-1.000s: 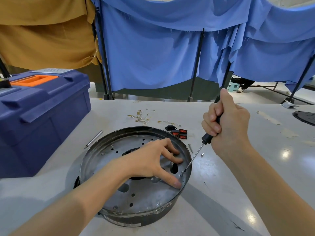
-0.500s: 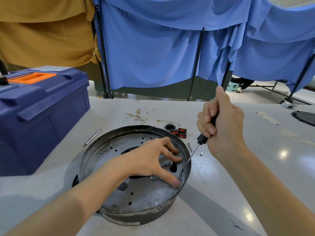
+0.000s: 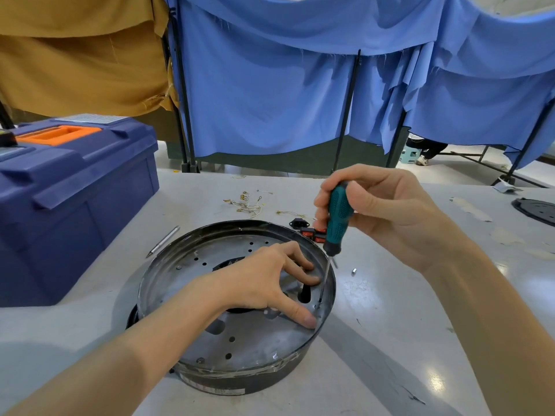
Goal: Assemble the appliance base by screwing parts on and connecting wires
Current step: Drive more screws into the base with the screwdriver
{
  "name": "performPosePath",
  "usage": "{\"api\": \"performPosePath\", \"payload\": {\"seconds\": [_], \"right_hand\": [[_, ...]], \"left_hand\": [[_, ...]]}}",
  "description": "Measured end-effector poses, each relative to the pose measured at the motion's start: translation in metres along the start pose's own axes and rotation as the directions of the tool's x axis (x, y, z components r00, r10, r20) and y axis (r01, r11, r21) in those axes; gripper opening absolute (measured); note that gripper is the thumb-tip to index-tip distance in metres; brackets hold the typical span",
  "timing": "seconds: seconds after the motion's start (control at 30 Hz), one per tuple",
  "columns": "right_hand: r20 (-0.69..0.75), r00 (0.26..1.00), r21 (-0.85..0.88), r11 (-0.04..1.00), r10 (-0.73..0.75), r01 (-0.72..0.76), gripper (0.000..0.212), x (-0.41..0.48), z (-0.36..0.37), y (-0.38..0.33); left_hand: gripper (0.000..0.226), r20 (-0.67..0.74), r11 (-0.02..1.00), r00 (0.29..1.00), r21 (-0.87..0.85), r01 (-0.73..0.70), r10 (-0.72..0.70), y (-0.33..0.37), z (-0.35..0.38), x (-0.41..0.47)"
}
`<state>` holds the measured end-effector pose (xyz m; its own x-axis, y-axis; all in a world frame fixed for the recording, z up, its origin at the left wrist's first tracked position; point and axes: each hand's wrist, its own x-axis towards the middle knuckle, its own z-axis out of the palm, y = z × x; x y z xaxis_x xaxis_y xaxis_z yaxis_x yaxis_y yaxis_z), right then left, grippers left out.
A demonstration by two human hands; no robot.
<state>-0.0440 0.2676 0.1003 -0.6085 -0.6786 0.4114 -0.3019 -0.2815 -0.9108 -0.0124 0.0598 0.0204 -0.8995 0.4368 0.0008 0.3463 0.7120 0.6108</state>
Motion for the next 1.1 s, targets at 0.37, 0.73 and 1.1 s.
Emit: {"api": "performPosePath", "payload": {"seconds": [0.37,0.73,1.1], "right_hand": [[-0.245,0.885,-0.773,0.630,-0.397,0.069,0.039,0.001,0.018,0.001],[-0.126,0.988,-0.756,0.637,0.086,-0.152,0.056,-0.012,0.003,-0.030],[-0.092,0.996,-0.827,0.556,0.018,-0.086,0.037,-0.010,0.004,-0.028]], "left_hand": [[0.058,-0.023,0.999,1.000,-0.034,-0.021,0.020,0.003,0.000,-0.001],[0.061,-0.017,0.999,1.000,-0.047,-0.006,0.006,0.002,0.000,-0.001],[0.063,-0.025,0.998,1.000,-0.069,-0.007,0.006,0.000,0.001,0.000]]}}
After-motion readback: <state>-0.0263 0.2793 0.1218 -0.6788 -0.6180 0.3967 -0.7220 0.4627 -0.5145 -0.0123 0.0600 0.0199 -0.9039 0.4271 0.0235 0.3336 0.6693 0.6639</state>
